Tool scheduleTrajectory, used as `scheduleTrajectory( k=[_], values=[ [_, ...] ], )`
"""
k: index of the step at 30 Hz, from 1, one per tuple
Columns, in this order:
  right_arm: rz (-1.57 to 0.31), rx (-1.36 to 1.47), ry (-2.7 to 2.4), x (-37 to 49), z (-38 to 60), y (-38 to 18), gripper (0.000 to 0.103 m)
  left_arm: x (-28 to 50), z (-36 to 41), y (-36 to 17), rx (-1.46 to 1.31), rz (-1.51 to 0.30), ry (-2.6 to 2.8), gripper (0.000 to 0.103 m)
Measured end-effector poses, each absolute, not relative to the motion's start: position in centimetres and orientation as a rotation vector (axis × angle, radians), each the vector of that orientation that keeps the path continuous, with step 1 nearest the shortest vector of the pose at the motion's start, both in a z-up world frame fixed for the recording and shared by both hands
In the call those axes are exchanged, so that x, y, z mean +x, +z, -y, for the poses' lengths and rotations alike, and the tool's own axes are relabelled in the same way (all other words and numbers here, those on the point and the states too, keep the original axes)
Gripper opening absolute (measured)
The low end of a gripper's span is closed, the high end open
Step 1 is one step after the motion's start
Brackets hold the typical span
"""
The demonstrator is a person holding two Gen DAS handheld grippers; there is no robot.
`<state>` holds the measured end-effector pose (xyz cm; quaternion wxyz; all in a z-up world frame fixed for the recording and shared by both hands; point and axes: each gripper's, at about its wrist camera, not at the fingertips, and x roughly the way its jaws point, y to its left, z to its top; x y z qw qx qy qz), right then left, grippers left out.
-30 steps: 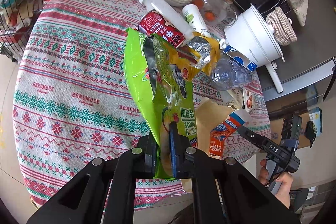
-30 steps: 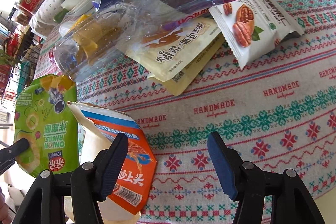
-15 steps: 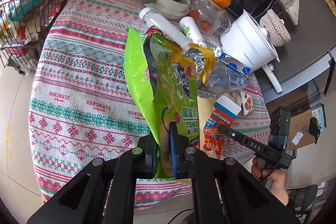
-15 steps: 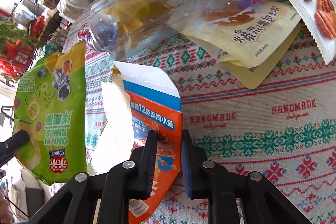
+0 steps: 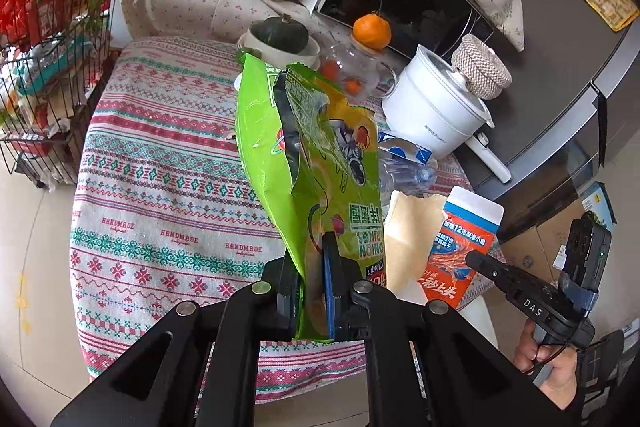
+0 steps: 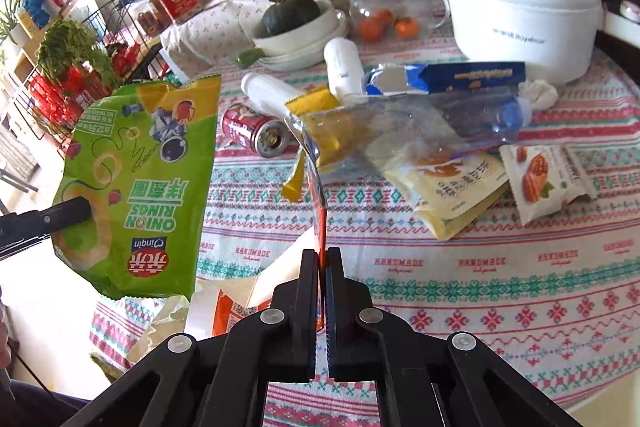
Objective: Collect trash
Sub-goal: 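Close the right tool on the flap of the orange-white carton, then carry both items over the white bin while the right tool releases the carton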
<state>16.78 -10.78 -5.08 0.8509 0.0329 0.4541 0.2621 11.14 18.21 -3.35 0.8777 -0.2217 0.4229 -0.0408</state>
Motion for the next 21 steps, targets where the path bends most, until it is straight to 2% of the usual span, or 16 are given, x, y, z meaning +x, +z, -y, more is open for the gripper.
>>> scheduleTrajectory(
  k=[13,21],
  values=[
    [-0.845,-0.036,0.303,11.3,19.2,0.2,0.001,10.1,-11.2,-0.1,-0.289,-0.791,-0.203,0.010],
    [-0.878,-0.042,0.075,8.3,27.7,-0.1,0.001,10.1,-2.7,-0.9,-0.176,-0.833,-0.357,0.010]
  ],
)
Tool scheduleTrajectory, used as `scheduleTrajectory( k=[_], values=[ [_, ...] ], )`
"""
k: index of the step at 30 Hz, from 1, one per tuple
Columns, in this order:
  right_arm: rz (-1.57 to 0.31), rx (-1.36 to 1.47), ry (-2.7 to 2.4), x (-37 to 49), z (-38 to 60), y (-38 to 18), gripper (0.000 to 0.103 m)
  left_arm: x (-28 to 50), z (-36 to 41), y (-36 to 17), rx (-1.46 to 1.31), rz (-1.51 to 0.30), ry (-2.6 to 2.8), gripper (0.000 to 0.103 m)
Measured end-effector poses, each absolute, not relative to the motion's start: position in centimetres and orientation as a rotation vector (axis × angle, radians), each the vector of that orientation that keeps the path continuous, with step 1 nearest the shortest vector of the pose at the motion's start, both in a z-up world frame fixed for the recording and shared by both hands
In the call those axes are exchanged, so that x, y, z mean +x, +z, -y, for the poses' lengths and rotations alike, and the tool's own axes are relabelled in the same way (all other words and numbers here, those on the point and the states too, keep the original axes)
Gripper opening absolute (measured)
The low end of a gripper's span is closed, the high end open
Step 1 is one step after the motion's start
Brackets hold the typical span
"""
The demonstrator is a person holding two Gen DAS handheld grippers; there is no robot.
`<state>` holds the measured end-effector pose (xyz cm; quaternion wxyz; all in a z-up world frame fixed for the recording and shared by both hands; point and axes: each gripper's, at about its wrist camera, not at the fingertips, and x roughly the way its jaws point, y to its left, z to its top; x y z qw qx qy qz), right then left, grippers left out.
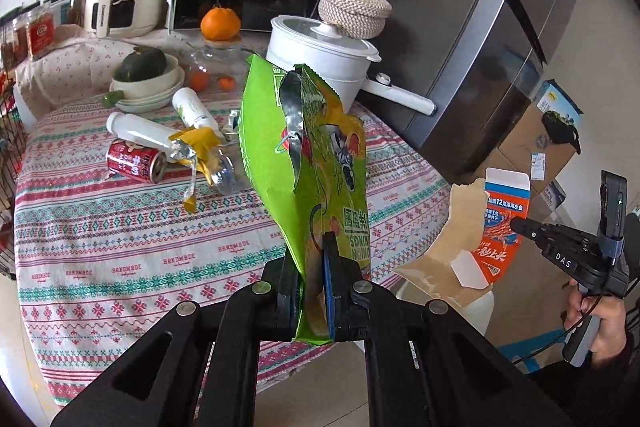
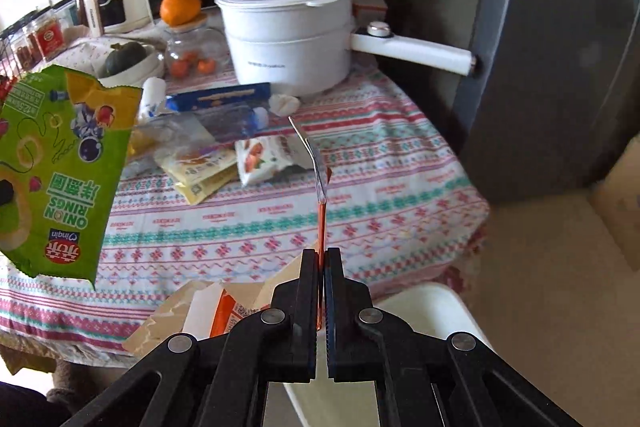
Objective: Collect trash
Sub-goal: 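Carry both items over the white bin while the right tool releases the carton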
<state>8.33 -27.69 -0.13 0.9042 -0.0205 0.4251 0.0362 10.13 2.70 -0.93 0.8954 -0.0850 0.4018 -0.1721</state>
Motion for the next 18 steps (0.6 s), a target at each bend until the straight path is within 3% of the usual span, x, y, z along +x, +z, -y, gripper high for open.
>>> scheduleTrajectory(
  k=[18],
  values=[
    [-1.225,-0.067,-0.133,6.3,36.8,-10.5,0.004,9.4,13.9,-6.7,0.037,-0.947,-0.599,0.010]
  ],
)
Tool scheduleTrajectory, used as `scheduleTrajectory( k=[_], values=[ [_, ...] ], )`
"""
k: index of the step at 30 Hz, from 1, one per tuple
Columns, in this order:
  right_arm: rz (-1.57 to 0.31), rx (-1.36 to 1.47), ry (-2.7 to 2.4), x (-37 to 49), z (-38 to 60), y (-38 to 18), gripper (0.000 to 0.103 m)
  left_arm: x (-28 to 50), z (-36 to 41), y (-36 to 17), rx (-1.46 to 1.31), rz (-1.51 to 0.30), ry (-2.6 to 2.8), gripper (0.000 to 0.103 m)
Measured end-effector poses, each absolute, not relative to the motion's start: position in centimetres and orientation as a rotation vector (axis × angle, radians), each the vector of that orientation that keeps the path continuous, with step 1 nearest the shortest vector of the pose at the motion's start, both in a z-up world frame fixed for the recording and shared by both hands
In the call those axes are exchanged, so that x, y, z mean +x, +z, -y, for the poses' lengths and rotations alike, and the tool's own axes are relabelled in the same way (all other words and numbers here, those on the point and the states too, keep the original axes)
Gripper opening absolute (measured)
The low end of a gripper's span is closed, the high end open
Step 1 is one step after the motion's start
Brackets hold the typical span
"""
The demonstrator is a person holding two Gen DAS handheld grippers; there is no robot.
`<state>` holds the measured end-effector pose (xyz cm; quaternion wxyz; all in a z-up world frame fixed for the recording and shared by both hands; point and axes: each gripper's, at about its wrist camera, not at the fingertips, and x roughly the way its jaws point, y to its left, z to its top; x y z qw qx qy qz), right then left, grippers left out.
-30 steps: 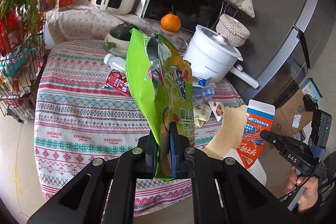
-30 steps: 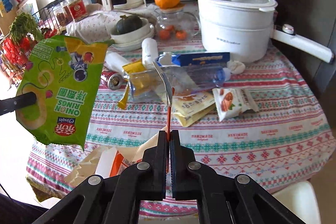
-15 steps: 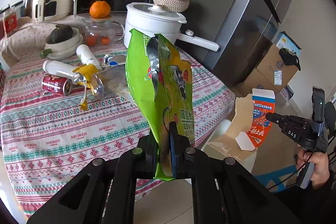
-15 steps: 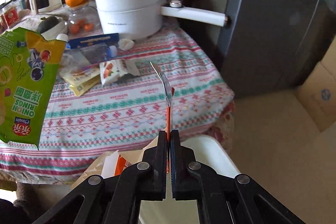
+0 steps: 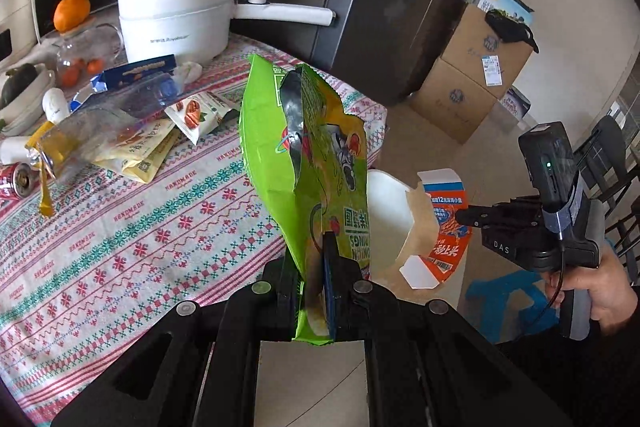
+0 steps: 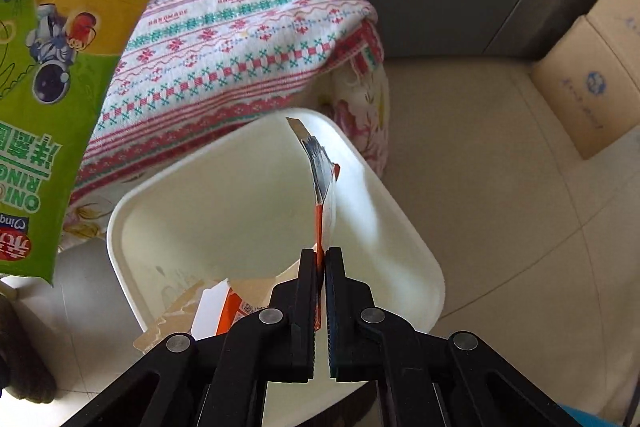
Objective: Collect trash
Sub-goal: 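Carry both items over the white bin while the right tool releases the carton, then open the left tool to drop the green chip bag into the bin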
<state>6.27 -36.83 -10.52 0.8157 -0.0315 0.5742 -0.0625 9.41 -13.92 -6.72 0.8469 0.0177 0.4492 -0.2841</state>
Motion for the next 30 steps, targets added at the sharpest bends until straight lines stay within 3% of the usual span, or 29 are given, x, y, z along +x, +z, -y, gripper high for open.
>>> scheduleTrajectory(
  k=[3,5,7,26,29,30],
  values=[
    [-1.257,-0.018,-0.148,6.1,37.8,-11.1,0.005,9.6,15.3,-7.7,0.047,-0.966,-0.625,0.010],
    [-1.268,0.022,-0.154,6.2,38.5,-11.0,0.019,9.8,16.4,-8.3,0.050,-0.978,-0.643,0.010],
    [-1.258,0.050,-0.169,6.2,39.1,-10.7,0.042,10.0,17.4,-8.8,0.057,-0.986,-0.659,0.010],
    [-1.143,0.073,-0.330,4.3,44.1,-6.8,0.053,9.3,27.4,-16.8,0.190,-1.095,-0.874,0.012],
    [-1.144,0.083,-0.332,4.1,44.5,-6.7,0.054,9.8,27.8,-17.8,0.237,-1.138,-0.815,0.035],
    [-1.143,0.084,-0.330,4.1,44.5,-6.7,0.056,9.9,27.7,-17.8,0.239,-1.139,-0.807,0.046]
  ],
)
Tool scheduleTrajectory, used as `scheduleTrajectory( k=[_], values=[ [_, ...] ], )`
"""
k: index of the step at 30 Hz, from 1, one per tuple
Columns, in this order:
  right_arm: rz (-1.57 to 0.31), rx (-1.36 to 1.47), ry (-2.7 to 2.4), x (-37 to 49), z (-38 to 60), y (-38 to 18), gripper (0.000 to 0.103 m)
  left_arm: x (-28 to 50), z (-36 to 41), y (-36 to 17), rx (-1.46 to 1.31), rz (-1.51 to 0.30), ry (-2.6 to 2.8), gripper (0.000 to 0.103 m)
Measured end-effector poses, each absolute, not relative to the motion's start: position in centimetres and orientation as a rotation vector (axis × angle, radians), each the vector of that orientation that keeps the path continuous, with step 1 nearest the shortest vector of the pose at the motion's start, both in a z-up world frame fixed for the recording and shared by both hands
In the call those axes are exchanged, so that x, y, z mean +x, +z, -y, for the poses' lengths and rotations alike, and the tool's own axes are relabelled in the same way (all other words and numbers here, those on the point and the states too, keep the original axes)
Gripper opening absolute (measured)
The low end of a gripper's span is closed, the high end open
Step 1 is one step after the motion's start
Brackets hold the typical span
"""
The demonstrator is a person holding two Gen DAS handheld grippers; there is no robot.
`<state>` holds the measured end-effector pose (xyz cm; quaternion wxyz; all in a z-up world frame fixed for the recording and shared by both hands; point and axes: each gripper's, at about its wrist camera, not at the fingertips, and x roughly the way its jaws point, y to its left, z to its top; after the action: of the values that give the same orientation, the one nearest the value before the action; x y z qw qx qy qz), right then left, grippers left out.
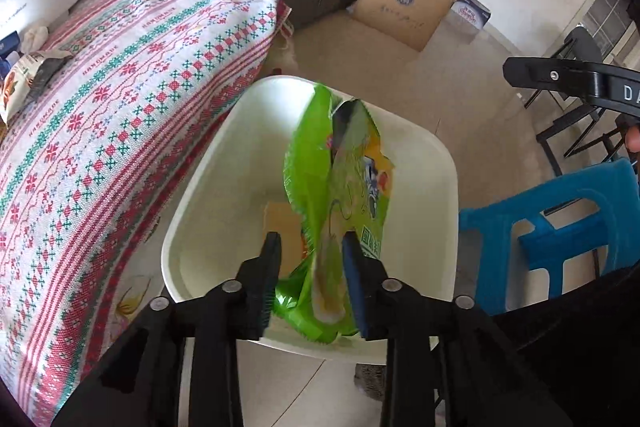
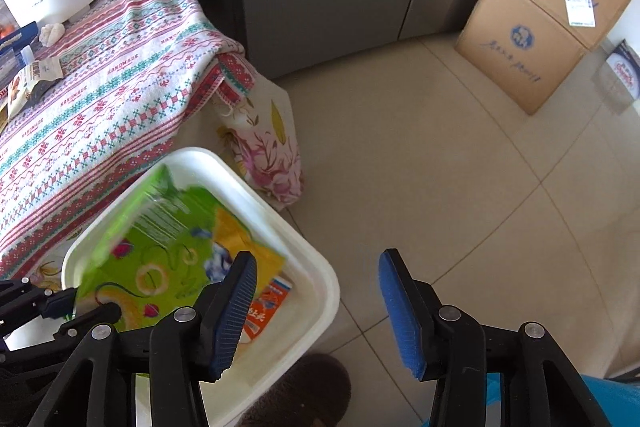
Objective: Collect trash
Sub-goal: 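Open the left tool to drop the green chip bag into the bin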
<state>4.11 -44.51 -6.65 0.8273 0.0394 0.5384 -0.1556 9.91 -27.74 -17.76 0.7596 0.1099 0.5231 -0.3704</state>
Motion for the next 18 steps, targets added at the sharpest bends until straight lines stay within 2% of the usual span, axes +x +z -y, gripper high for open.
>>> scheduleTrajectory(
  k=[1,3,11,18],
  values=[
    [-1.143,0.083,-0.329,4.2,44.4,-6.7,0.056,10.0,27.6,-17.6,0.234,-1.135,-0.800,0.056],
    [-1.141,0.080,-0.323,4.2,44.3,-6.6,0.057,10.3,27.0,-16.9,0.216,-1.134,-0.787,0.062],
    [-1.117,0.058,-0.287,5.0,42.6,-5.7,0.062,11.2,23.2,-13.4,0.185,-1.097,-0.689,0.071],
    [-1.088,0.056,-0.238,6.4,40.1,-4.7,0.068,12.4,16.4,-10.6,0.133,-1.073,-0.545,0.076]
  ],
)
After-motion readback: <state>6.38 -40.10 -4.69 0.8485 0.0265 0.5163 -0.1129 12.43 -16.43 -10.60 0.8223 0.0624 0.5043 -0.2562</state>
